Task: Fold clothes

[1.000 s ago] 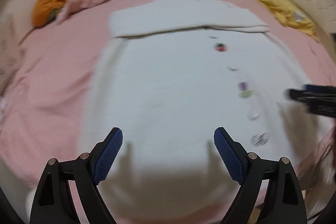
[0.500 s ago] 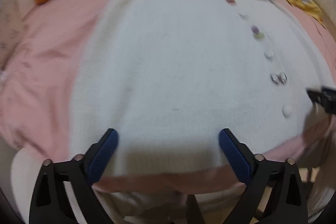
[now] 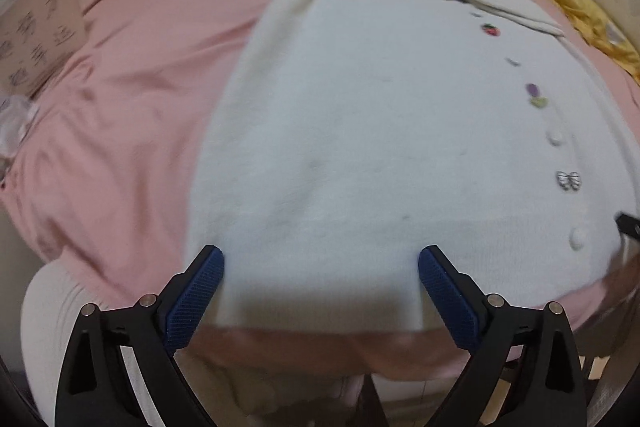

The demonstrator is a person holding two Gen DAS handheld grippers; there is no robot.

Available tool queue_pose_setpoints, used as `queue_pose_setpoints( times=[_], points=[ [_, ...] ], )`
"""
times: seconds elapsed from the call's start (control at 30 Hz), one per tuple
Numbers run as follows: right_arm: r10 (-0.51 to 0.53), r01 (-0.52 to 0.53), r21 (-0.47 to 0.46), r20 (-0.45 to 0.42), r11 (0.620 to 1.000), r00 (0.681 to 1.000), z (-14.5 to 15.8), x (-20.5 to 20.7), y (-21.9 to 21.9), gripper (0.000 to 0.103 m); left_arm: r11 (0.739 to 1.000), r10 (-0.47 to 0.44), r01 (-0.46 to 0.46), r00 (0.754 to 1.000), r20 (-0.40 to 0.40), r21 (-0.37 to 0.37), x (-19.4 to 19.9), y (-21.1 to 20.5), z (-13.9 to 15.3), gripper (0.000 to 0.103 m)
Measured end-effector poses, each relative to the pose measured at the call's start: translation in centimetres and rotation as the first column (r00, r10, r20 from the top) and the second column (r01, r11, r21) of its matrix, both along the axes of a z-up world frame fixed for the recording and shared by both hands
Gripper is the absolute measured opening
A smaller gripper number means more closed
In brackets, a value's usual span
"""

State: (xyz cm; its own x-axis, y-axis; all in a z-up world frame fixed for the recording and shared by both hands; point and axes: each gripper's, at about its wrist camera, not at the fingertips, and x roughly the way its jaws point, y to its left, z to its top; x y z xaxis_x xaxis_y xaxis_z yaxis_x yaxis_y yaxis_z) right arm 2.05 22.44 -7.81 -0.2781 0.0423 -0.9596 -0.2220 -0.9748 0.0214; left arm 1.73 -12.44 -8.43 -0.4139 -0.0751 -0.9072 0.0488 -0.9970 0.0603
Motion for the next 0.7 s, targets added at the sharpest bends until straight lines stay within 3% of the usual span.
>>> queue_pose_setpoints(
  times=[0.03,0.07,0.1,0.17,0.27,0.33,0.4,0.5,0.7],
  points=[
    [-0.003,0.003,0.010,-0.003,1.000,1.000,0.3,0.4,0.0,0.090,1.000,0.019,-0.019,1.000,-0.023,-0.003,0.2,-0.2,0.6,0.089],
    [0.006,-0.005,0.018,-0.051,1.000,0.999,1.3,0.9,-0.2,0.090,0.999,0.029,-0.028,0.995,-0.096,0.017,1.0,-0.4,1.9,0.088],
    [0.030,-0.026,0.026,-0.145,0.999,0.989,3.1,1.5,-0.7,0.090,0.999,0.036,-0.029,0.984,-0.174,0.042,1.8,-0.6,3.3,0.088],
    [0.086,-0.069,0.063,-0.348,0.996,0.934,7.2,3.0,-2.1,0.090,0.997,0.017,0.011,0.941,-0.338,0.082,3.1,-0.2,6.2,0.089],
    [0.156,-0.103,0.132,-0.506,0.986,0.848,11.2,4.4,-5.4,0.091,0.994,-0.022,0.072,0.880,-0.475,0.087,4.6,0.4,8.6,0.098],
    [0.155,-0.096,0.135,-0.553,0.986,0.818,12.1,5.6,-6.7,0.091,0.993,-0.050,0.097,0.863,-0.502,0.069,5.5,1.2,9.0,0.098],
    [0.138,-0.082,0.122,-0.584,0.989,0.800,12.5,7.1,-7.7,0.091,0.992,-0.064,0.111,0.865,-0.497,0.065,6.3,1.3,9.0,0.098],
    [0.163,-0.097,0.142,-0.589,0.985,0.791,12.9,8.2,-8.8,0.091,0.986,-0.068,0.132,0.875,-0.480,0.100,7.4,1.8,8.5,0.098],
    [0.204,-0.116,0.185,-0.587,0.976,0.783,12.4,6.8,-10.0,0.091,0.985,-0.046,0.117,0.882,-0.468,0.124,7.5,2.2,8.5,0.098]
  ],
)
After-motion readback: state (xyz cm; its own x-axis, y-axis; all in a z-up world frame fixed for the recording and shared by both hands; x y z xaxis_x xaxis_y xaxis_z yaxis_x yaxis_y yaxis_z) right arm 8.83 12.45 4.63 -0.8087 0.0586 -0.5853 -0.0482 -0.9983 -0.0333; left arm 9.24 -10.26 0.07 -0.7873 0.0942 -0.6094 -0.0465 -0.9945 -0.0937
